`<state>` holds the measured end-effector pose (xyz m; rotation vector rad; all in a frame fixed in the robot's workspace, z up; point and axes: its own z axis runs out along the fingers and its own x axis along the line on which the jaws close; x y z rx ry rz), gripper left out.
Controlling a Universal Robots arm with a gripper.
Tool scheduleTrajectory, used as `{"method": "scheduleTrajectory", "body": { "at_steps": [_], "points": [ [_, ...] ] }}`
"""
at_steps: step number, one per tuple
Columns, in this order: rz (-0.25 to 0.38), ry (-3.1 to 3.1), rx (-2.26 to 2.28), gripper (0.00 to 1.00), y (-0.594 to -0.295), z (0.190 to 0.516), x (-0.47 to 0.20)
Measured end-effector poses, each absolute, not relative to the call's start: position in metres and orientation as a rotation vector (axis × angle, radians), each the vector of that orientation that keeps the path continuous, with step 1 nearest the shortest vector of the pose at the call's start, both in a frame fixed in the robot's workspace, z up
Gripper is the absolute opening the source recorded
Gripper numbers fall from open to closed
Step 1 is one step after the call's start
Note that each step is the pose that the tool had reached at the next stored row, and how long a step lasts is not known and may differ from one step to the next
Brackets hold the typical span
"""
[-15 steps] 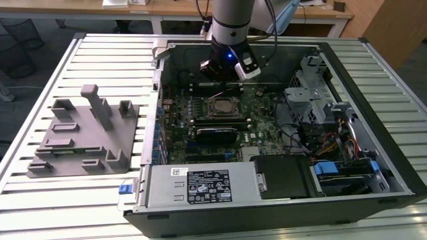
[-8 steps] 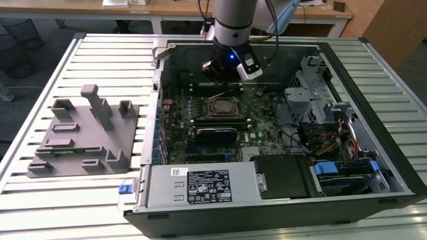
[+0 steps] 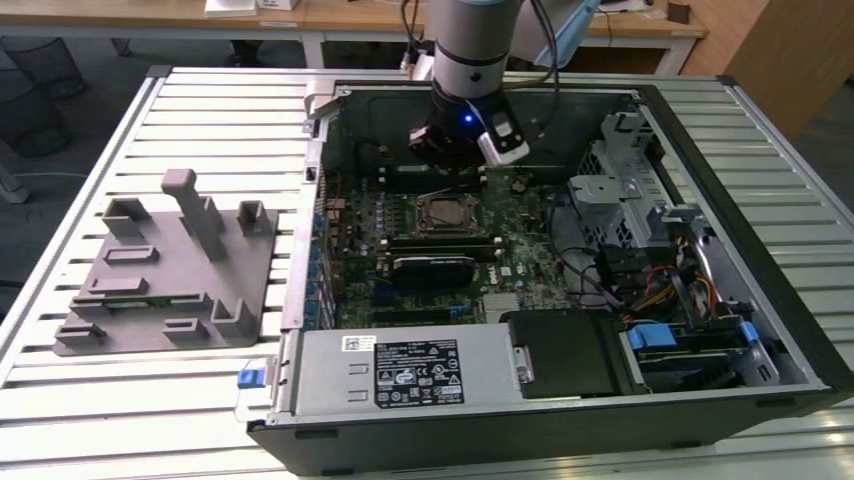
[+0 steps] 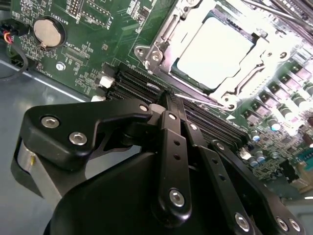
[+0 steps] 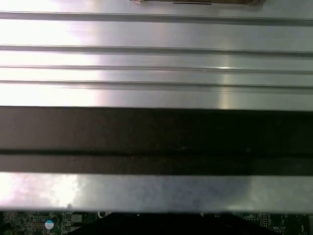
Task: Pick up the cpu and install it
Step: 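Install the first cpu locking lever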
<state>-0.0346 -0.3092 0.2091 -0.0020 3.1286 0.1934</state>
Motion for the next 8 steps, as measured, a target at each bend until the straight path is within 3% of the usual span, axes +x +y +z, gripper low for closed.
{"method": "scheduleTrajectory", "body": {
  "at_steps": [8],
  "points": [
    [0.186, 3.13, -0.002, 0.11, -0.3092, 0.2003, -0.033]
  ]
}}
